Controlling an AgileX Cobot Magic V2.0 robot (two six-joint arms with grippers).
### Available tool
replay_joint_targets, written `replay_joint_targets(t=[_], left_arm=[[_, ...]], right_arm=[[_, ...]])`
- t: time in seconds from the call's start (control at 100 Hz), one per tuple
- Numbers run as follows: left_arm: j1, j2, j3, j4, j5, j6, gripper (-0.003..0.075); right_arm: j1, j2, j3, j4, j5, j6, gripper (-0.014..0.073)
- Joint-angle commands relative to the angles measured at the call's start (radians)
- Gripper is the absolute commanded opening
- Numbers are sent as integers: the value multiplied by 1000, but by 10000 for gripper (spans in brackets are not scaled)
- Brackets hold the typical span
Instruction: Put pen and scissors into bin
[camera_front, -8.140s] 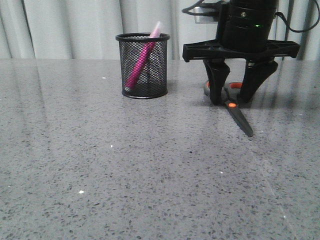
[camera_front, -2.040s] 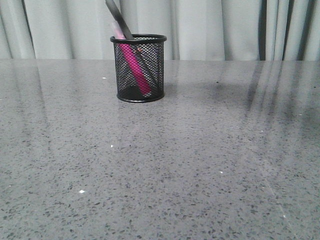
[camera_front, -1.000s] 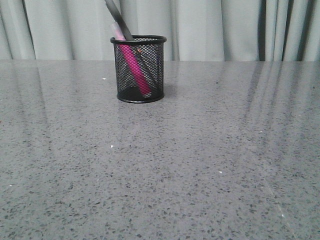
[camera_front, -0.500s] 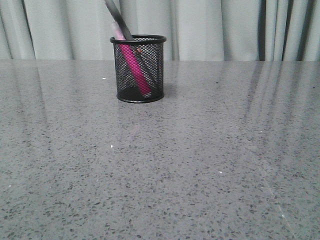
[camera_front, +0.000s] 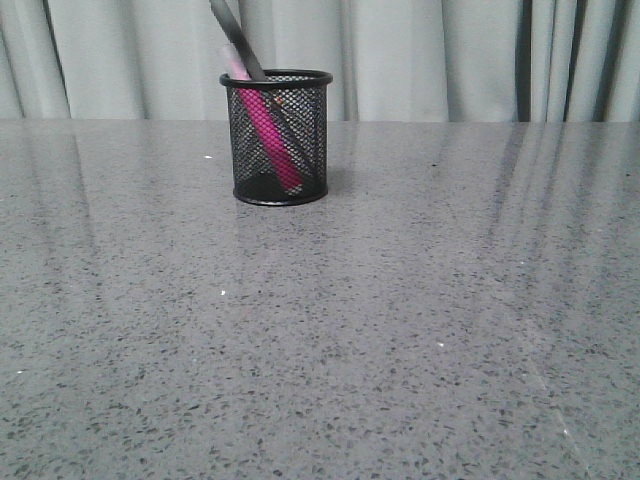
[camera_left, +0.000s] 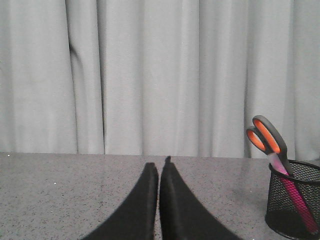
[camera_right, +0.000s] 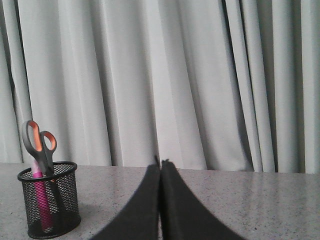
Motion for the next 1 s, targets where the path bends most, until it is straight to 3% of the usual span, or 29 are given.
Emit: replay_joint_targets(t=[0.0, 0.09, 0.22, 0.32, 0.6, 0.65, 0.99], left_arm=[[2, 15, -26, -1, -48, -11, -22], [2, 36, -10, 157, -52, -84, -22], [2, 50, 44, 700, -80, -663, -22], [2, 37, 96, 933, -71, -905, -22], [17, -93, 234, 913, -27, -921, -22], [29, -114, 234, 905, 19, -921, -22], [12, -112, 233, 916, 7, -921, -22]], right_arm=[[-7, 8, 12, 5, -66, -6, -68], [-7, 8, 12, 5, -66, -6, -68], [-7, 8, 12, 5, -66, -6, -68], [-7, 8, 12, 5, -66, -6, -68], [-7, 8, 12, 5, -66, -6, -68], [-7, 8, 12, 5, -66, -6, -68], [-7, 8, 12, 5, -66, -6, -68]])
